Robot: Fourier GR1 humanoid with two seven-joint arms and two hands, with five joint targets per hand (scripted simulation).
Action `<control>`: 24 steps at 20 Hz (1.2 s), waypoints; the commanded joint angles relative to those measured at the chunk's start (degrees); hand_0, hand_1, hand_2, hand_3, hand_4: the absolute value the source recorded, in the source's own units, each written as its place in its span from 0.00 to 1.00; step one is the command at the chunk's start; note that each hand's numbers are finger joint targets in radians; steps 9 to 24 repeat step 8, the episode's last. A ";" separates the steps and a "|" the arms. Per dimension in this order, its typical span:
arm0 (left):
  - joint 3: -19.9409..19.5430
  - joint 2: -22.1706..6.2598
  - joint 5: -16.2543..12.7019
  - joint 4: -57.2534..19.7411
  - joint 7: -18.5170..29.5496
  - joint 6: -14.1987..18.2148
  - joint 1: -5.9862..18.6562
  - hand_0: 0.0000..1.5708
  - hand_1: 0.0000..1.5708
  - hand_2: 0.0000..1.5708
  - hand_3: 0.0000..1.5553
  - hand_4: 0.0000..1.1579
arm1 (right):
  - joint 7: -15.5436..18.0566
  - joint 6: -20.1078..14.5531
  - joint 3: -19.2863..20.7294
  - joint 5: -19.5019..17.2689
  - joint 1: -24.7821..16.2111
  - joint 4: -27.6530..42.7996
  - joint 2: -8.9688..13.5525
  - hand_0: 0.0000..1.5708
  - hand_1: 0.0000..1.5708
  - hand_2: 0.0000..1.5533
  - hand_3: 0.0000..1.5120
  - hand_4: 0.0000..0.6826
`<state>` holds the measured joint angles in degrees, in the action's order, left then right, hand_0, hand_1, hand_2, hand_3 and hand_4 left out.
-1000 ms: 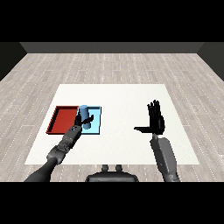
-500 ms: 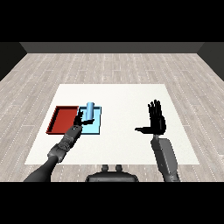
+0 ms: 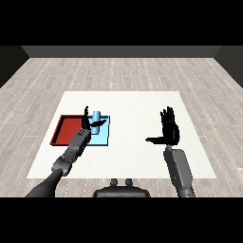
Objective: Pick the blue can and put it in the blue box
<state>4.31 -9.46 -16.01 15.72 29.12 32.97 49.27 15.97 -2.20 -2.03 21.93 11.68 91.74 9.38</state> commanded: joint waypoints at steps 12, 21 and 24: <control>2.93 1.98 -5.79 25.25 14.15 -30.79 -14.61 0.00 0.00 0.00 0.00 0.00 | 0.96 3.49 -2.99 -2.96 -4.14 -2.89 1.74 0.00 0.00 0.00 0.00 0.00; 2.93 1.98 -5.79 25.25 14.15 -30.79 -14.61 0.00 0.00 0.00 0.00 0.00 | 0.96 3.49 -2.99 -2.96 -4.14 -2.89 1.74 0.00 0.00 0.00 0.00 0.00; 2.93 1.98 -5.79 25.25 14.15 -30.79 -14.61 0.00 0.00 0.00 0.00 0.00 | 0.96 3.49 -2.99 -2.96 -4.14 -2.89 1.74 0.00 0.00 0.00 0.00 0.00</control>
